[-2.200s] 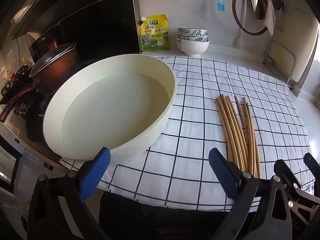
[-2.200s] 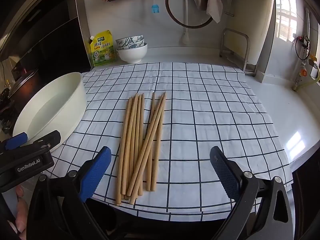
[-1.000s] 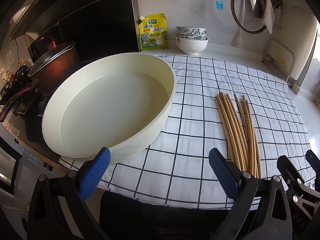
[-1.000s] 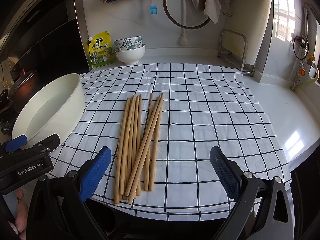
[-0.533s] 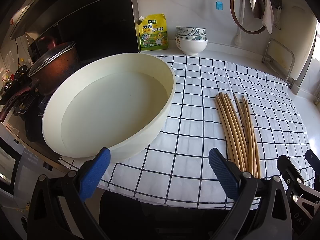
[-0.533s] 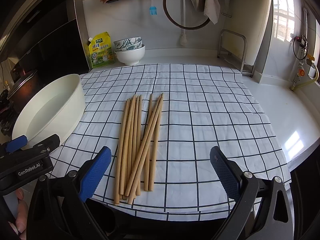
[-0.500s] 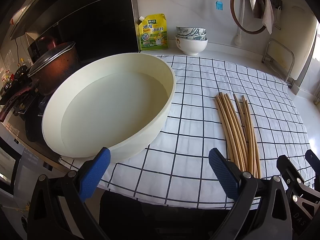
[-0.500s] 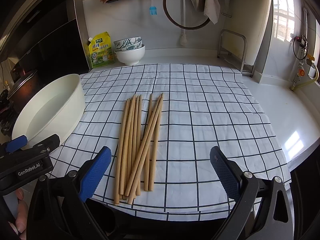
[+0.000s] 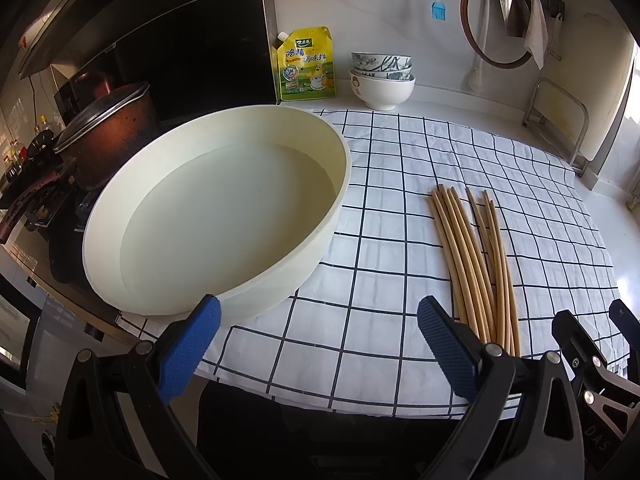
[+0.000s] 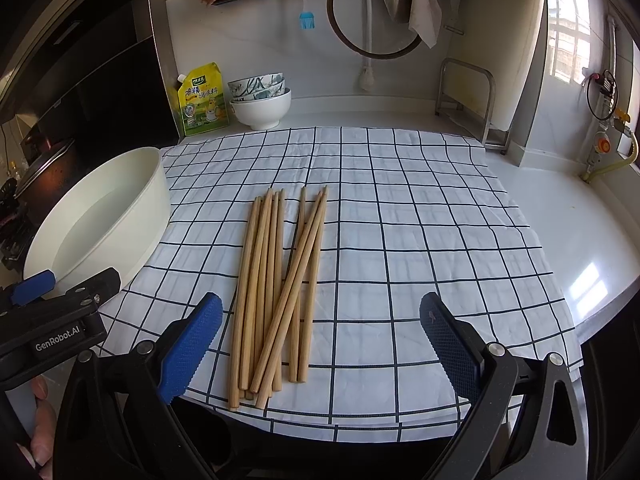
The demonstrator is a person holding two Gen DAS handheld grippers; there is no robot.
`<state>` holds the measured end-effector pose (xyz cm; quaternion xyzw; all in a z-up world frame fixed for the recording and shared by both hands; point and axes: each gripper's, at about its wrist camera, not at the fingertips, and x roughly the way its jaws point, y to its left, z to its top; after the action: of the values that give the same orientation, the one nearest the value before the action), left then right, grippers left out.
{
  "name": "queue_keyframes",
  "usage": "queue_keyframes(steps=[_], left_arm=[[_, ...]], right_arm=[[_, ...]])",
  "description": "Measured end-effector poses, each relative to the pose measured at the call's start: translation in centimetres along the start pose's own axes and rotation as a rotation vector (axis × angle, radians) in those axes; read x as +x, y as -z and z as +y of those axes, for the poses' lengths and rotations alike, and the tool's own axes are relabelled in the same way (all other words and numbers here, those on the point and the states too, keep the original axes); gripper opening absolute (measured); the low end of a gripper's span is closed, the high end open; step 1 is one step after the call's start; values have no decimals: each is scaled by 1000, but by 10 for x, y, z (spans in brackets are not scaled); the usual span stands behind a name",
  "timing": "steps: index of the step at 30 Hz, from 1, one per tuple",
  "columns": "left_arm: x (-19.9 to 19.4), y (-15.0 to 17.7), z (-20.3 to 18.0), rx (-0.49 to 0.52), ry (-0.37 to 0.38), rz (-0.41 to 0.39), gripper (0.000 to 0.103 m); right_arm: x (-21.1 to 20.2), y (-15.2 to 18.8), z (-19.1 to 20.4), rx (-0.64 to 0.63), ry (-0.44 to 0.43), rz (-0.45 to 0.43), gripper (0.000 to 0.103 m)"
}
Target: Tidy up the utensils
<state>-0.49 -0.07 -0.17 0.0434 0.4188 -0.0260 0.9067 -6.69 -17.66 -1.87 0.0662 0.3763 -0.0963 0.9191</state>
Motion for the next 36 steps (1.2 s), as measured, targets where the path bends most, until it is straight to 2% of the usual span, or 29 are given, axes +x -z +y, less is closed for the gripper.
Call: queue_keyframes(steps=[24, 33, 36], left_arm=[[6, -2, 0, -5, 24, 19, 97], [18, 1, -27, 34, 67, 49, 97], [24, -2, -42, 55, 49, 43, 97]], right_arm=[[3, 0, -3, -17, 2, 0, 94], [27, 2, -27, -31, 24, 61, 94], [42, 3, -29, -59, 23, 97, 94]])
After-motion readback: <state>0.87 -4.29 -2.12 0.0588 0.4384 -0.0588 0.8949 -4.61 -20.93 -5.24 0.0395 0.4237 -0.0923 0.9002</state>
